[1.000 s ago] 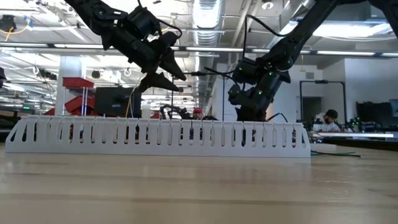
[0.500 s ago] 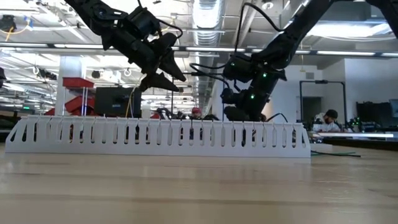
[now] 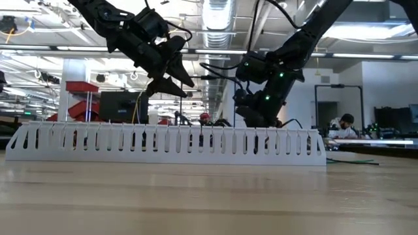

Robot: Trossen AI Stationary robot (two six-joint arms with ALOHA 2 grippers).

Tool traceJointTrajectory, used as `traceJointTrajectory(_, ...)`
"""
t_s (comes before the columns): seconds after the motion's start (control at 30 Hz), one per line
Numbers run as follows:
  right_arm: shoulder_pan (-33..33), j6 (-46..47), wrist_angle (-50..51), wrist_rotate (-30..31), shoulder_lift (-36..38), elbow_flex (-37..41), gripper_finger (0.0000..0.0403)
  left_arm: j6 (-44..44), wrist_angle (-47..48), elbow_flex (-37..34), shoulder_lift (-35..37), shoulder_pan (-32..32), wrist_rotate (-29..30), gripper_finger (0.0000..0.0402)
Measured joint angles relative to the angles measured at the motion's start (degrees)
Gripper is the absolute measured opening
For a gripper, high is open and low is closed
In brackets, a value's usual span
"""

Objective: Ziptie cables
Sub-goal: Close the white cable duct

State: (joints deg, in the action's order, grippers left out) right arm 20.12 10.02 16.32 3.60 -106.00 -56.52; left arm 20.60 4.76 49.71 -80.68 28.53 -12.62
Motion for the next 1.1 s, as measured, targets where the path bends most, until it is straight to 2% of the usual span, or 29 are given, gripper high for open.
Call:
traceJointTrajectory(0.1, 0.0, 3.7, 1.2, 0.0, 3.0, 0.3, 0.0085, -0.2, 0.8, 0.0, 0.0, 0.0, 0.0, 0.0207)
traceJointTrajectory(0.17, -0.2, 6.3, 1.0, -2.5, 5.4, 1.1, 0.0113, -0.7, 1.3, 0.0, 0.0, -0.1, 0.0, 0.0207)
traceJointTrajectory(0.27, -3.5, 10.2, -7.7, -3.0, 9.9, 5.5, 0.0149, -3.3, 1.3, 0.0, 0.0, -0.1, 0.0, 0.0207)
traceJointTrajectory(0.37, -7.9, 13.8, -19.7, 3.3, 14.0, 13.4, 0.0175, -7.2, -0.5, 0.0, 0.0, 0.1, -1.0, 0.0208)
traceJointTrajectory(0.43, -9.0, 15.1, -26.1, 11.2, 16.0, 18.5, 0.0188, -8.9, -2.0, 0.0, 0.0, 0.6, -3.8, 0.0207)
traceJointTrajectory(0.47, -8.7, 15.3, -28.3, 14.3, 16.6, 20.6, 0.0194, -9.8, -3.0, 0.0, 0.0, 0.9, -5.4, 0.0207)
traceJointTrajectory(0.53, -5.8, 16.3, -31.1, 15.4, 17.2, 24.5, 0.0206, -12.7, -5.0, 0.0, -0.1, 1.1, -7.4, 0.0207)
traceJointTrajectory(0.6, -1.4, 16.7, -33.7, 11.6, 17.3, 26.8, 0.0219, -14.8, -7.7, 0.1, -1.1, 1.2, -8.2, 0.0207)
traceJointTrajectory(0.7, 3.8, 11.9, -33.7, 5.0, 17.2, 26.8, 0.0239, -14.0, -10.1, 0.0, -3.4, 1.7, -10.4, 0.0207)
traceJointTrajectory(0.8, 6.4, 6.5, -30.7, 1.0, 16.4, 27.1, 0.0254, -11.5, -12.2, 0.0, -6.3, 1.9, -12.2, 0.0207)
traceJointTrajectory(0.93, 9.1, 2.9, -30.4, -9.0, 16.6, 25.5, 0.0267, -9.3, -14.1, 0.0, -10.0, 1.3, -15.0, 0.0207)
traceJointTrajectory(1.1, 8.4, -2.8, -26.8, -9.9, 15.1, 24.3, 0.0282, -8.5, -16.7, 0.0, -12.4, 0.3, -15.8, 0.0207)
